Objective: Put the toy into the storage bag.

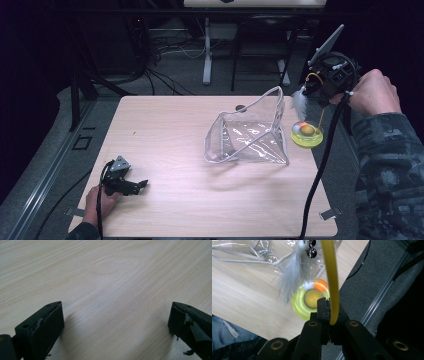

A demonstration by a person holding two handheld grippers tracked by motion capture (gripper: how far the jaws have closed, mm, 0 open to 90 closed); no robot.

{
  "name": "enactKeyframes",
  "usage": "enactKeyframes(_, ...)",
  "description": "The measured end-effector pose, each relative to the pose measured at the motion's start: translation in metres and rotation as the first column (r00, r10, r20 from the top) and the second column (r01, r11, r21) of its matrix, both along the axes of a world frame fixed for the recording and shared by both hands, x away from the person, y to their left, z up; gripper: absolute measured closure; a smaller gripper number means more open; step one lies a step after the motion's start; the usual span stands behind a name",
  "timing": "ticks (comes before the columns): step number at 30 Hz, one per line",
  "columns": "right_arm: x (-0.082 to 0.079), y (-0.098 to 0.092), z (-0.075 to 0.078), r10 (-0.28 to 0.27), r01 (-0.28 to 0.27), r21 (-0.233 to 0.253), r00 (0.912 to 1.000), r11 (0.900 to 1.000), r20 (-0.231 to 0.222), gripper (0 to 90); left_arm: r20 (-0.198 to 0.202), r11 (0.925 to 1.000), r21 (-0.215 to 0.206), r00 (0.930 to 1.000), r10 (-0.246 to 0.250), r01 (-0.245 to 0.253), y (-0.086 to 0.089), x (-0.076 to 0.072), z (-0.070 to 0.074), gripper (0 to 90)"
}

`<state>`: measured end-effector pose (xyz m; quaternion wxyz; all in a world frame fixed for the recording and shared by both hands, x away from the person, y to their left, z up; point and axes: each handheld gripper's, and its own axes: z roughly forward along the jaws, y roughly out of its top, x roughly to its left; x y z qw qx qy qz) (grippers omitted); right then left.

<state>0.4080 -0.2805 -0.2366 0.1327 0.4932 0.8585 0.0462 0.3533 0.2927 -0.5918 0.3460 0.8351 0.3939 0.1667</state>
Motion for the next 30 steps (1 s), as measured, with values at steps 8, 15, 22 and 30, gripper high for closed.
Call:
enactKeyframes(8,0.003,0.011,0.020,0.010,-0.009,-0.013,0.9996,1.000,0.027,87.6,-0.001,1.0000,-0.003,1.0000,0.003,-0.003,0.000,0.000,0.000,0.5)
enactKeyframes(15,0.004,0.021,0.029,0.033,-0.032,-0.017,0.9989,0.999,0.034,87.6,0.000,1.0000,-0.001,1.0000,0.000,0.000,0.000,0.000,0.000,0.5)
enactKeyframes(22,0.005,0.033,0.041,0.057,-0.056,-0.019,0.9973,0.998,0.046,87.5,0.000,1.0000,-0.001,1.0000,0.002,-0.002,0.000,0.000,0.000,0.5)
enactKeyframes(30,0.008,0.045,0.049,0.079,-0.078,-0.031,0.9953,0.996,0.056,87.5,-0.001,1.0000,-0.003,1.0000,0.003,-0.003,0.000,0.000,0.000,0.5)
